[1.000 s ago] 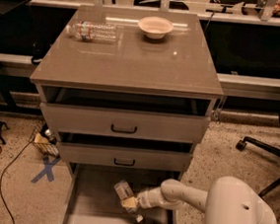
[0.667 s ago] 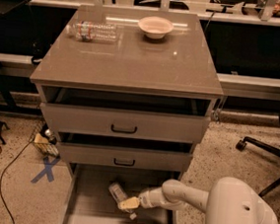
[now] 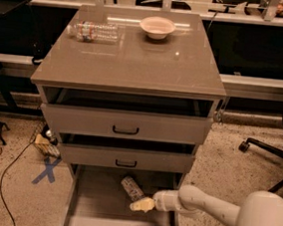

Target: Place blue plastic bottle into bottom drawer

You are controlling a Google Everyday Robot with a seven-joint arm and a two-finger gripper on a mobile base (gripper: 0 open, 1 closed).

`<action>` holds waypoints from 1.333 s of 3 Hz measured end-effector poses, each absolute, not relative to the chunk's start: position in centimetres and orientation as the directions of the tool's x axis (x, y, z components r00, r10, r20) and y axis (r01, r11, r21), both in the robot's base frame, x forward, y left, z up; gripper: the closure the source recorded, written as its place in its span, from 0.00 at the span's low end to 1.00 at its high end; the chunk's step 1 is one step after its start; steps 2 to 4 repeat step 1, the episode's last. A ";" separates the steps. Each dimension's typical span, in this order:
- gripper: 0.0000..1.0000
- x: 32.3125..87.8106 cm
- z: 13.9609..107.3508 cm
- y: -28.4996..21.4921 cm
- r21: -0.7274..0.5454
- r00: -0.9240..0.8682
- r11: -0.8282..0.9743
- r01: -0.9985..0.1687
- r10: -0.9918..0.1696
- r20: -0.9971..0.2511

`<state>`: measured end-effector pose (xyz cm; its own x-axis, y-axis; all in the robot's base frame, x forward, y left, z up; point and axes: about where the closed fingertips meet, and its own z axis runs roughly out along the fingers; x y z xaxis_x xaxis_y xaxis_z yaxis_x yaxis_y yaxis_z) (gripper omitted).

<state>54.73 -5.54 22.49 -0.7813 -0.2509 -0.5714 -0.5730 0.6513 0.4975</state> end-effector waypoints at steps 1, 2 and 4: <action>0.00 53.5 25.4 -10.7 0.466 -0.764 0.696 -0.547 -0.187 -0.618; 0.00 53.5 25.4 -10.7 0.466 -0.764 0.696 -0.547 -0.187 -0.618; 0.00 53.5 25.4 -10.7 0.466 -0.764 0.696 -0.547 -0.187 -0.618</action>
Offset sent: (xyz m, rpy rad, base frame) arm 0.0000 0.0000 0.0000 0.0000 0.0000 0.0000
